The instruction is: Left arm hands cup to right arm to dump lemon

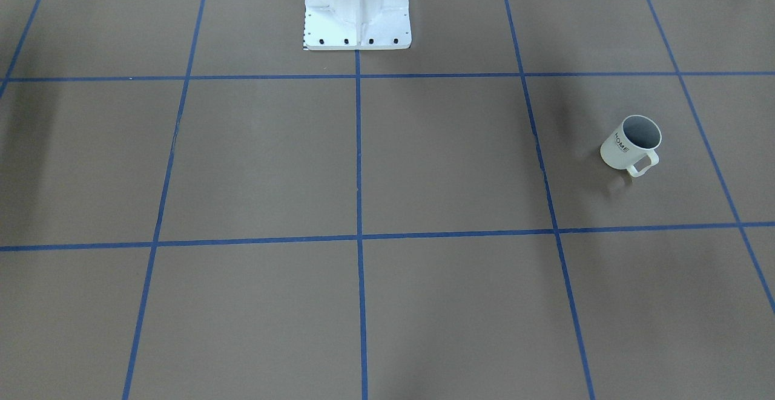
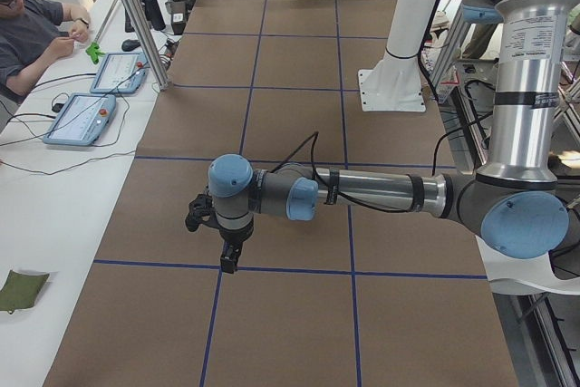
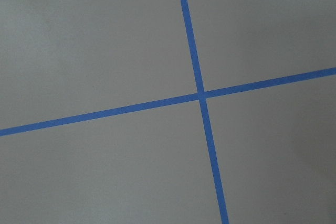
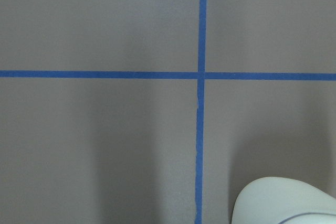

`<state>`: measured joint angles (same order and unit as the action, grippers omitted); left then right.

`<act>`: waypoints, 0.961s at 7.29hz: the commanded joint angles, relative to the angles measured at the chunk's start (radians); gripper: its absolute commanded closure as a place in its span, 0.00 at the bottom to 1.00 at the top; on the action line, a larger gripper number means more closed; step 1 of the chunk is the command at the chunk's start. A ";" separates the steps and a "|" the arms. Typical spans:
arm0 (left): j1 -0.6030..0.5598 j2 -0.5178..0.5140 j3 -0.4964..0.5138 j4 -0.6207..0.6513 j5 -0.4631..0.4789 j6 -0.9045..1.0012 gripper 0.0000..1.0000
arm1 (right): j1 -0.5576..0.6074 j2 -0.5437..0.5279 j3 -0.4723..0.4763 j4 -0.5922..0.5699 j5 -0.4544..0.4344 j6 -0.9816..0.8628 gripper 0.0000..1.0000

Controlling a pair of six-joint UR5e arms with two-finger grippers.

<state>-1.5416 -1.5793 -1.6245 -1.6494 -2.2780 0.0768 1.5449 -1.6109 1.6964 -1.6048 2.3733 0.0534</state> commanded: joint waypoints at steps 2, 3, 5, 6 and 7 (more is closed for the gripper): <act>0.000 0.004 -0.031 0.016 0.000 0.000 0.00 | 0.055 -0.011 -0.038 0.020 -0.002 -0.177 0.00; 0.000 0.005 -0.029 0.017 0.000 0.000 0.00 | 0.058 -0.012 -0.040 0.019 -0.003 -0.172 0.00; 0.000 0.016 -0.031 0.017 0.002 0.000 0.00 | 0.072 -0.017 -0.037 0.020 -0.003 -0.107 0.00; -0.002 0.018 -0.031 0.017 0.002 0.000 0.00 | 0.075 -0.020 -0.035 0.020 -0.003 -0.106 0.00; -0.002 0.033 -0.035 0.017 0.000 0.000 0.00 | 0.075 -0.023 -0.037 0.020 -0.003 -0.101 0.00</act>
<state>-1.5426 -1.5595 -1.6562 -1.6322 -2.2769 0.0767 1.6171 -1.6299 1.6599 -1.5848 2.3700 -0.0569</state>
